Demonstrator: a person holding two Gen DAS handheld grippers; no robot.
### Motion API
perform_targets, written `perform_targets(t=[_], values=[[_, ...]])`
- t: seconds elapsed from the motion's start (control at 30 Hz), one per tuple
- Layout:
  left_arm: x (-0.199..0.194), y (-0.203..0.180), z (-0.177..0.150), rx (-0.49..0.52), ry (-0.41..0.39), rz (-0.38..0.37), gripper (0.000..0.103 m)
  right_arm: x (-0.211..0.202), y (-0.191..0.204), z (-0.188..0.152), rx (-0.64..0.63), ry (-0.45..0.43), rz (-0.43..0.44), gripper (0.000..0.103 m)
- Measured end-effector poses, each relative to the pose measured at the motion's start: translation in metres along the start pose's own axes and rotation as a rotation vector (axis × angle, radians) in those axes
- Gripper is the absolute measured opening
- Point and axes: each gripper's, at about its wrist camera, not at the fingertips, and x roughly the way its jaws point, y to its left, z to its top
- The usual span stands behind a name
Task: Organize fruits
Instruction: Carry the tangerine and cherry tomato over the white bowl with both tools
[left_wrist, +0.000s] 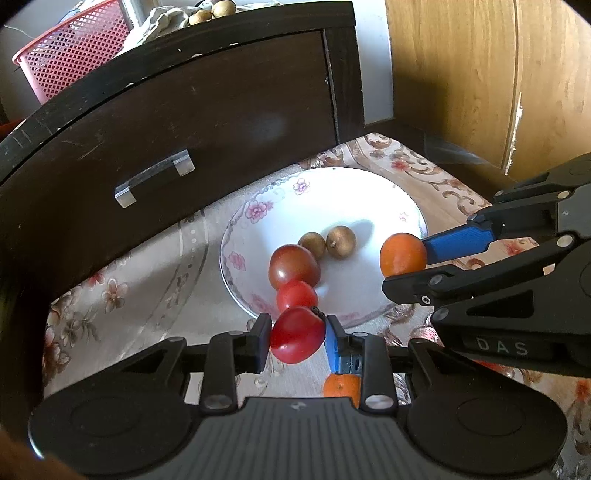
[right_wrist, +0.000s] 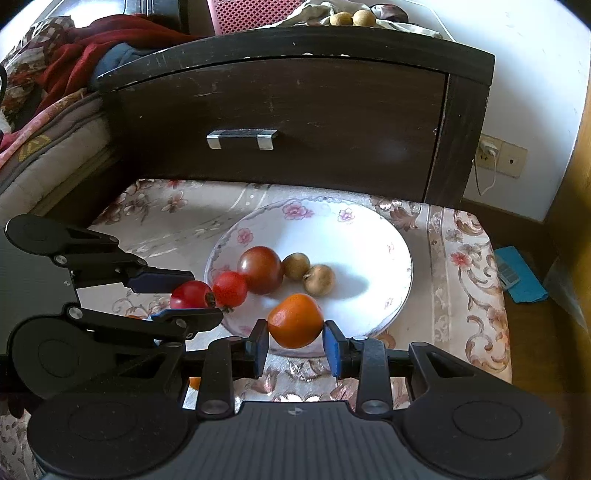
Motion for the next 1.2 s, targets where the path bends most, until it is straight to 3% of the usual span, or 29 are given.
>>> perform_targets(t=[1.2], values=[[0.038, 0.001, 0.011, -0.006, -0.005, 0.01, 0.037, 0.03, -0.014, 0.004, 0.03, 0.007, -0.056, 0.029]])
